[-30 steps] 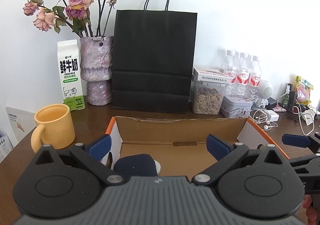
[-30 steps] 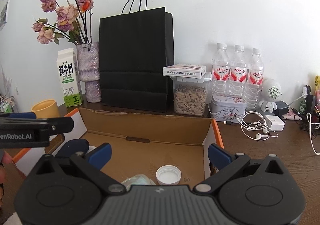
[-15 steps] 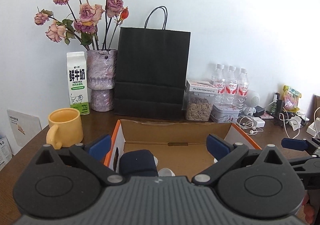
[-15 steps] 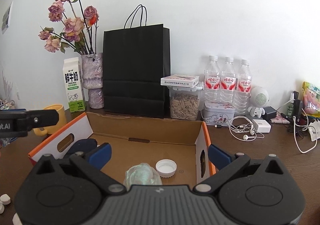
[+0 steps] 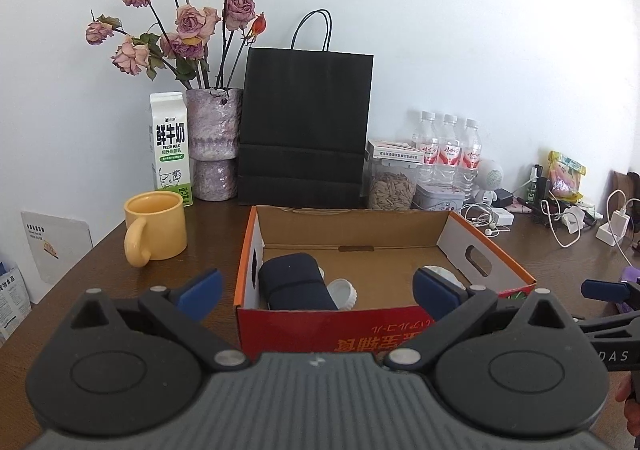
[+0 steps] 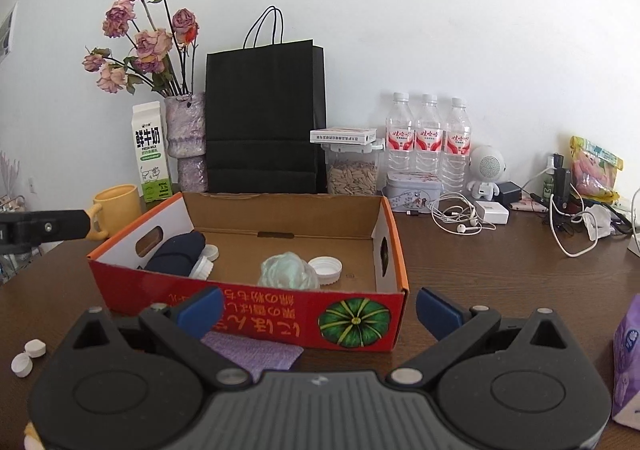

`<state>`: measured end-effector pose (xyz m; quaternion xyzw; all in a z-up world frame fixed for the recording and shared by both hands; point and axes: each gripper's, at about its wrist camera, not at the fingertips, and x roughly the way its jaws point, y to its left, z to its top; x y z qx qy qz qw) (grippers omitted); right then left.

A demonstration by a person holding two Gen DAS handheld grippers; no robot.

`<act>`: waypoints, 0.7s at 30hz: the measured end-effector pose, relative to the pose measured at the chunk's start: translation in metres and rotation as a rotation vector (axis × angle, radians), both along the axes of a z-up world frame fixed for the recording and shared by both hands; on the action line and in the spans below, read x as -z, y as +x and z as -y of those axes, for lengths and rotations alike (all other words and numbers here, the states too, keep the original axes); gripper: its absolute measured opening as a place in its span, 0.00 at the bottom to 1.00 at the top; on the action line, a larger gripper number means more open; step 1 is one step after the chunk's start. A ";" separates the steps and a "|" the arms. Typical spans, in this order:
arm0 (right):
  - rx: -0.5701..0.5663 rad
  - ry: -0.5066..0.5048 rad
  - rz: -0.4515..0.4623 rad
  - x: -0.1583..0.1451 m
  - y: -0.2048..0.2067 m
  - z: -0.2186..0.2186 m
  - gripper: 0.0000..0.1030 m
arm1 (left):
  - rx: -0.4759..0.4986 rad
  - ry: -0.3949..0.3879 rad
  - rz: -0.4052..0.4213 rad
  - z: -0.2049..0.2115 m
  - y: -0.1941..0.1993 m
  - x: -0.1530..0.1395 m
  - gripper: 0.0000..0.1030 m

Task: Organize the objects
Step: 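Release the navy case in the box with the left tool and withdraw both tools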

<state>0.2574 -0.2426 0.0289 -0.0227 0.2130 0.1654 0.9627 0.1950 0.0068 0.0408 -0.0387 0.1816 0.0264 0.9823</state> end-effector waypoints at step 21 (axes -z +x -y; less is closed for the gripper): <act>0.019 -0.050 -0.026 0.018 -0.093 0.014 1.00 | -0.050 -0.018 -0.096 -0.041 -0.075 0.034 1.00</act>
